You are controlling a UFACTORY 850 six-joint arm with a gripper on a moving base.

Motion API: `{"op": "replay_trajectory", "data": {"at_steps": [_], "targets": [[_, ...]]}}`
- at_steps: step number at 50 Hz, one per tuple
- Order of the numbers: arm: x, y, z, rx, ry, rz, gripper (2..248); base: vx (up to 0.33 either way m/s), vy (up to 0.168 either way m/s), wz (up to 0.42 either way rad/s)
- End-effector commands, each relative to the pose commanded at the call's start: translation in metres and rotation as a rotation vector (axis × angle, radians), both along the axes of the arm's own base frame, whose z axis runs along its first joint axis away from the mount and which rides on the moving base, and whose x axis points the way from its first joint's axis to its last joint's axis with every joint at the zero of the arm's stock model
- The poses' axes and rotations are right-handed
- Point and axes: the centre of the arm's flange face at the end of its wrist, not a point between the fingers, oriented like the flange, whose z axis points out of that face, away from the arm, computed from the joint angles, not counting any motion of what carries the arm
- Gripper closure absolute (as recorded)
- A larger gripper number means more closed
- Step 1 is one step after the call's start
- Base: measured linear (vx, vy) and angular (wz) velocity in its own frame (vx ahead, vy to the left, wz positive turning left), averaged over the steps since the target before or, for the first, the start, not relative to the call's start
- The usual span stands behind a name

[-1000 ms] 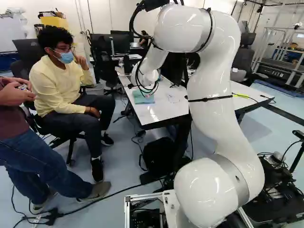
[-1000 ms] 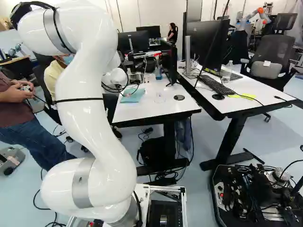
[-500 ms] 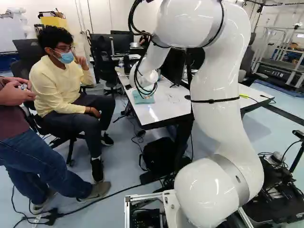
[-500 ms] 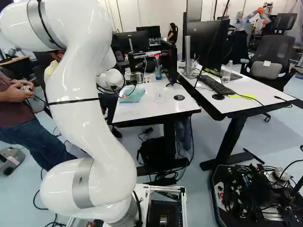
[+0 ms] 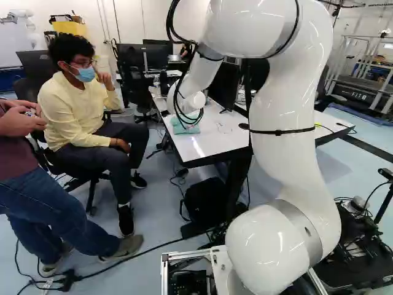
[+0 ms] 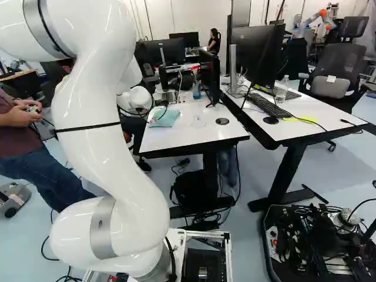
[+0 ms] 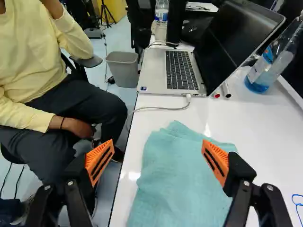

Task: Clean the table with the green towel

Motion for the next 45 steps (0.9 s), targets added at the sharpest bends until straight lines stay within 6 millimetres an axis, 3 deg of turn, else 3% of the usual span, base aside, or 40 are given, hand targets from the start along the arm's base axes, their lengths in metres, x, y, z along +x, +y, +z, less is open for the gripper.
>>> {"op": "replay_trajectory", "data": {"at_steps": [23, 45], "targets": [[-0.040, -0.012, 0.013, -0.003, -0.089, 0.047, 3, 0.000, 0.000, 0.000], [-0.085, -0.026, 0.010, 0.026, 0.010, -0.046, 3, 0.000, 0.000, 0.000]]}}
